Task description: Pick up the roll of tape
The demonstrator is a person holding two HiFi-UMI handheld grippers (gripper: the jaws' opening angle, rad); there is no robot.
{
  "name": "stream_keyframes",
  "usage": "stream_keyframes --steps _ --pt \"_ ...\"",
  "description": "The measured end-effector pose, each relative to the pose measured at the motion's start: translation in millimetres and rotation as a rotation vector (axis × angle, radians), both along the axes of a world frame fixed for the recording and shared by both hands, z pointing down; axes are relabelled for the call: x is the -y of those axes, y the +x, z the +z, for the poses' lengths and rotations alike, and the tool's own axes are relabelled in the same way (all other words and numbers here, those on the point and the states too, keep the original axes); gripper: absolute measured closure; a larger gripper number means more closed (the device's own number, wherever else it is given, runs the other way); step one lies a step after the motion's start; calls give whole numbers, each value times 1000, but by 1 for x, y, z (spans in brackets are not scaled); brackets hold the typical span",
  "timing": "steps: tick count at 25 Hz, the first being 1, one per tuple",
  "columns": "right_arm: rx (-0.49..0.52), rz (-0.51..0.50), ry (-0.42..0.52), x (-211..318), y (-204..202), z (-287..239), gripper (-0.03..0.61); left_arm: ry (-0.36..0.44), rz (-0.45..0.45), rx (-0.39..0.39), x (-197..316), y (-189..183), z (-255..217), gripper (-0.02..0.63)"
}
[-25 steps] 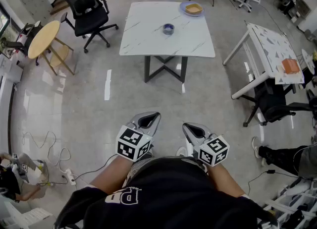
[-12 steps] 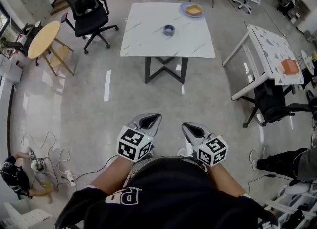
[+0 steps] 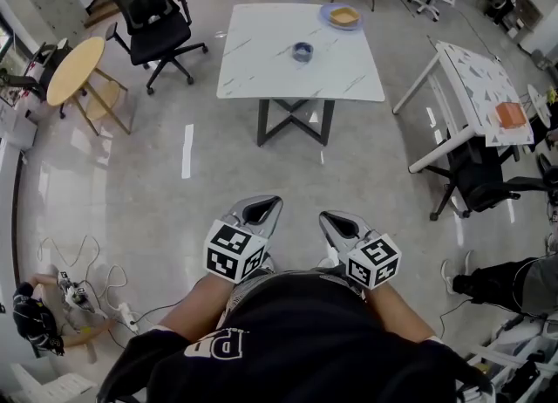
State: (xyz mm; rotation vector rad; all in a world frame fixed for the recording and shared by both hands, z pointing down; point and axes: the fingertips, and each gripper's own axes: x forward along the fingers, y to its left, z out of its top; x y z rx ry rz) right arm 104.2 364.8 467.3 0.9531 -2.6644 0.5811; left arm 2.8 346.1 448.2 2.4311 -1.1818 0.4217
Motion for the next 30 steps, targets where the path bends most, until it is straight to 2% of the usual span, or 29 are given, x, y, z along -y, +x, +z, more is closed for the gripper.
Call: stream_keyframes --steps 10,15,21,30 --pt "-3 32 1 -4 -54 5 578 -6 27 -2 -7 -54 10 558" --pt "-19 50 -8 -3 -70 8 578 -12 10 -13 -8 -78 17 558" --pt "-24 43 -17 3 -83 8 578 -20 17 -30 -2 -83 18 558" --pt "-17 71 -42 31 -80 14 578 -33 -1 -37 21 -85 19 558"
